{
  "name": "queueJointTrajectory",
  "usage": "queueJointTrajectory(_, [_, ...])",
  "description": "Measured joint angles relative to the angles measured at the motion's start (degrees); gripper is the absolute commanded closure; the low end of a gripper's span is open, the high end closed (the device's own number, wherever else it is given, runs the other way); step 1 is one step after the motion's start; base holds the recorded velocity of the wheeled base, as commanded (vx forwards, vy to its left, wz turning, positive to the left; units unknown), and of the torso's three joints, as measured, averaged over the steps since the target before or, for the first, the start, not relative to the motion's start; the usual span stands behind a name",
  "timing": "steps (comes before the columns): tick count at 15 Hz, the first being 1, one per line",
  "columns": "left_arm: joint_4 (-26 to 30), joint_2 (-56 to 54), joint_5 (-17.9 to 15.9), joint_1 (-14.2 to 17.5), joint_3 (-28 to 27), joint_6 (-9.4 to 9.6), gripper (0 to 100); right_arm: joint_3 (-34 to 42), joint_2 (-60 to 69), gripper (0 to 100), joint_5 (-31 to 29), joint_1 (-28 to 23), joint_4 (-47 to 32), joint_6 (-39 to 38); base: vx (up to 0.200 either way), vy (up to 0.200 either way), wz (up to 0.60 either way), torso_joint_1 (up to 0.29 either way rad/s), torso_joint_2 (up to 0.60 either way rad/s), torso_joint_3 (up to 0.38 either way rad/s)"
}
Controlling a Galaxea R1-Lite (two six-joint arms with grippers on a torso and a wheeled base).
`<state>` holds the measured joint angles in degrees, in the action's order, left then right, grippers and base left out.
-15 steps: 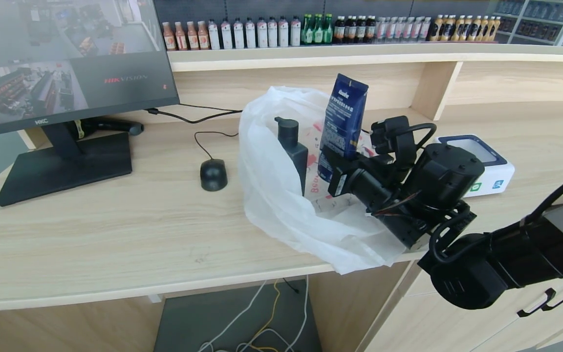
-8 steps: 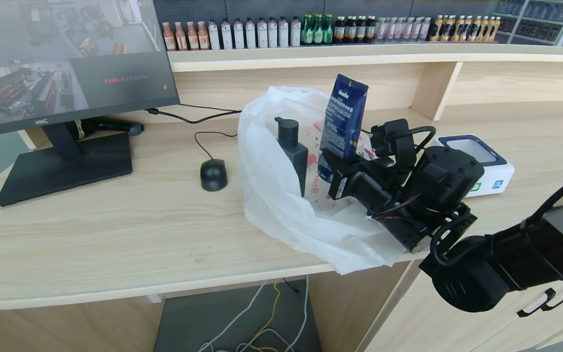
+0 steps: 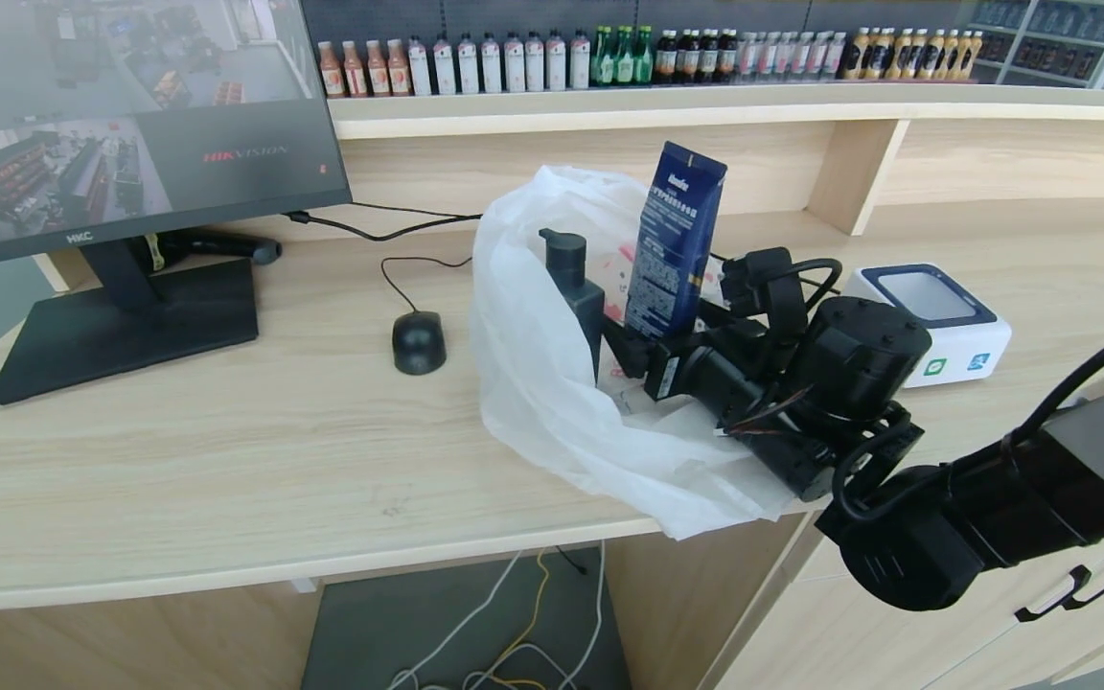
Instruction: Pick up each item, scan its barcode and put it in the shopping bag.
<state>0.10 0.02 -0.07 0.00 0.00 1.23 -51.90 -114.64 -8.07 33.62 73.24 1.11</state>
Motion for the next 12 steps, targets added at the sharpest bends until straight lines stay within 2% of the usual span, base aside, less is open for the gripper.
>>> queueJointTrajectory(12, [0.00,0.00,0.02,0.00,0.00,-0.01,0,0.30,1.94,0,-1.21,0.05,0.44,0.09,0.000,0.000,0.00,0.000,0.00,0.000])
